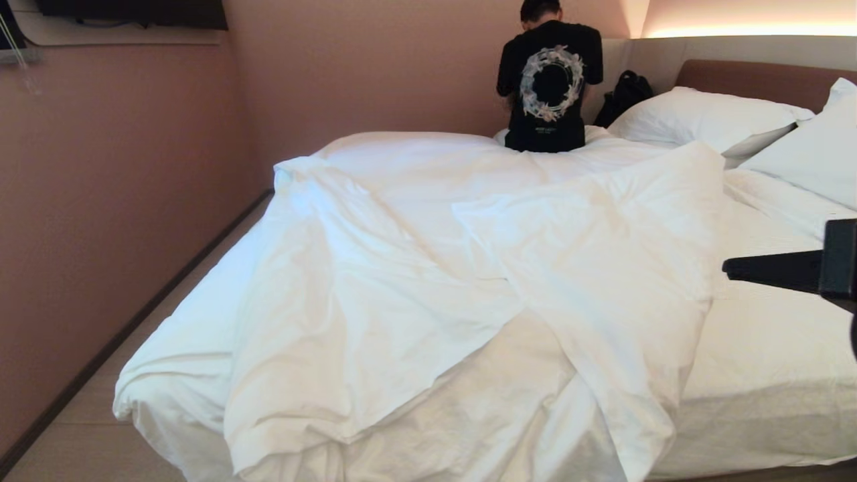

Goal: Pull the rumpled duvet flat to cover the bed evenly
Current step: Flatten the corners of the folded blanket

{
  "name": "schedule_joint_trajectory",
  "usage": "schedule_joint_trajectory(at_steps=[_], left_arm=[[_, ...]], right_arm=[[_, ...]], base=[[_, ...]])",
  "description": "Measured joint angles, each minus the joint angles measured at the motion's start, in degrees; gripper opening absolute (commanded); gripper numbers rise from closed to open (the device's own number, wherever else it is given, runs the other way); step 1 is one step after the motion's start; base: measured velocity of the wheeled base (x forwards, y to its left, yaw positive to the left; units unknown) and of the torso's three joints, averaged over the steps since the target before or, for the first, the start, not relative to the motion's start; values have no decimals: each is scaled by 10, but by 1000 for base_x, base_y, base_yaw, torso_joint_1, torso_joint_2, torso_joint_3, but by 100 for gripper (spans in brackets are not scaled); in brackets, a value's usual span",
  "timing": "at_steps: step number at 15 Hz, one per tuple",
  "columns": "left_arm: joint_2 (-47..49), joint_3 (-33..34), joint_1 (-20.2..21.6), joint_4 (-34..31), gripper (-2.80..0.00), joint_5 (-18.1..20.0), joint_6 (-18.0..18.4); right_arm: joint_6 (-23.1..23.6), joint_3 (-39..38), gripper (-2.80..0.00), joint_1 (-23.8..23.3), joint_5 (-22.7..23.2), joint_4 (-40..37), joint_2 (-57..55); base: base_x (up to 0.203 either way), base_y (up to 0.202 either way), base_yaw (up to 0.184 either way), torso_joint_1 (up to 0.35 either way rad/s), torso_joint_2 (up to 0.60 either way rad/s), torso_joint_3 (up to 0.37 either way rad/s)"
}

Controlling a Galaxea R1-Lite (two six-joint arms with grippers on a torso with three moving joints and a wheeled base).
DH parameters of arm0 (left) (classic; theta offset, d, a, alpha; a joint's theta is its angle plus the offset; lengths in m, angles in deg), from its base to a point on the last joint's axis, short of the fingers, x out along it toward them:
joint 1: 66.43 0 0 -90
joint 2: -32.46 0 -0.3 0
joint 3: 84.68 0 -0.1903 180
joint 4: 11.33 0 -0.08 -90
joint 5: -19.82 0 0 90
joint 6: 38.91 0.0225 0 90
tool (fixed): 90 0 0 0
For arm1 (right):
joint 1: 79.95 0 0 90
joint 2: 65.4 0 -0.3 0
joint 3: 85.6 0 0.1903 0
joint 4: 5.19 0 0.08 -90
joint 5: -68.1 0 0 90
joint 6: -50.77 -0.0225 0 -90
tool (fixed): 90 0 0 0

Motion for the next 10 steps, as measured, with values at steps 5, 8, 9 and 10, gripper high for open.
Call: schedule_joint_trajectory(at_steps=[5, 8, 9, 10], left_arm=[[0, 0, 0, 0, -280, 0, 0], [0, 0, 0, 0, -280, 0, 0], [0, 0, 0, 0, -280, 0, 0], [0, 0, 0, 0, -280, 0, 0]], right_arm=[[23, -60, -280, -18, -41, 1, 160], [50, -94, -280, -23, -94, 0, 262], [60, -105, -280, -30, -113, -1, 292], [70, -117, -280, -50, -133, -1, 321]], base=[[0, 0, 0, 0, 0, 0], [0, 0, 0, 0, 0, 0], [0, 0, 0, 0, 0, 0], [0, 0, 0, 0, 0, 0]])
